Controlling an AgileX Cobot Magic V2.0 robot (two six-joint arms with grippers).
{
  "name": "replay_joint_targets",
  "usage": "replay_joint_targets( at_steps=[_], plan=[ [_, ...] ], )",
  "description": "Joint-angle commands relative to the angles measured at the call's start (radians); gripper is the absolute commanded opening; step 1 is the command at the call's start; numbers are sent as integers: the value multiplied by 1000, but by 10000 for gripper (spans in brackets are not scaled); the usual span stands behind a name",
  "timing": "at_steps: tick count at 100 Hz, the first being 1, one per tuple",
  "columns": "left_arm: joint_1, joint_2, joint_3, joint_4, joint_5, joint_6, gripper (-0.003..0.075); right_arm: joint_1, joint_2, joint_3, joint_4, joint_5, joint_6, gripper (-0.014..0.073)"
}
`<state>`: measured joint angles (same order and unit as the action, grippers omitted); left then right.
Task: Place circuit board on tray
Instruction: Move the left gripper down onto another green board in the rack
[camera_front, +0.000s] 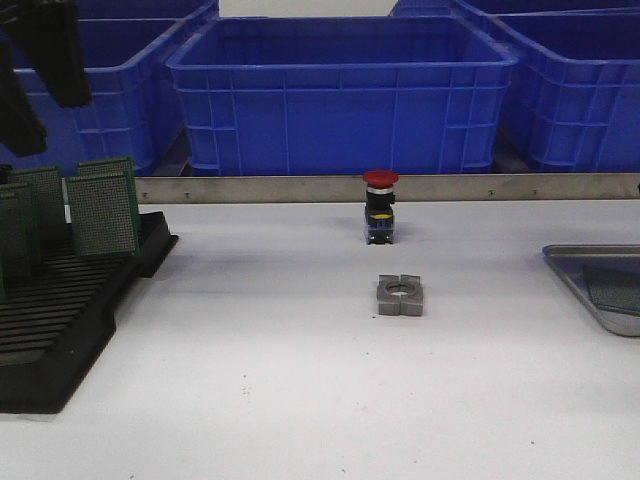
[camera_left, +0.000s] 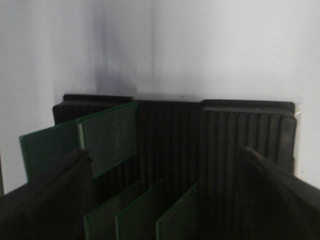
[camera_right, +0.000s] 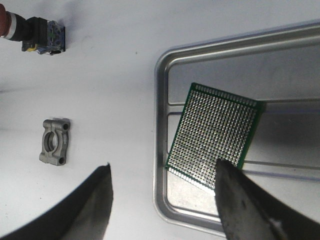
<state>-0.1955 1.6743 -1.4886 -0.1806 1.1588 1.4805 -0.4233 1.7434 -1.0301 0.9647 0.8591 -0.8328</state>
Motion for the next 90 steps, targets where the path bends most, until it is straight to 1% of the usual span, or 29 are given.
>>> replay_joint_targets(
  at_steps=[1,27,42,64,90],
  plan=[
    [27,-37,-33,-20,-70,-15,554,-3,-50,-26,32,22,-7,470],
    [36,13,-33,-20,-162,6,554,0,-50,-26,32,22,-7,466],
    [36,51,-35,-20,-168,15,554,0,-50,-26,33,22,-7,466],
    [36,82,-35,-18,-220,45,554,0,-50,-26,33,22,-7,466],
    [36,141,-64,-18,-244,45,554,0,-50,-26,33,22,-7,466]
  ],
)
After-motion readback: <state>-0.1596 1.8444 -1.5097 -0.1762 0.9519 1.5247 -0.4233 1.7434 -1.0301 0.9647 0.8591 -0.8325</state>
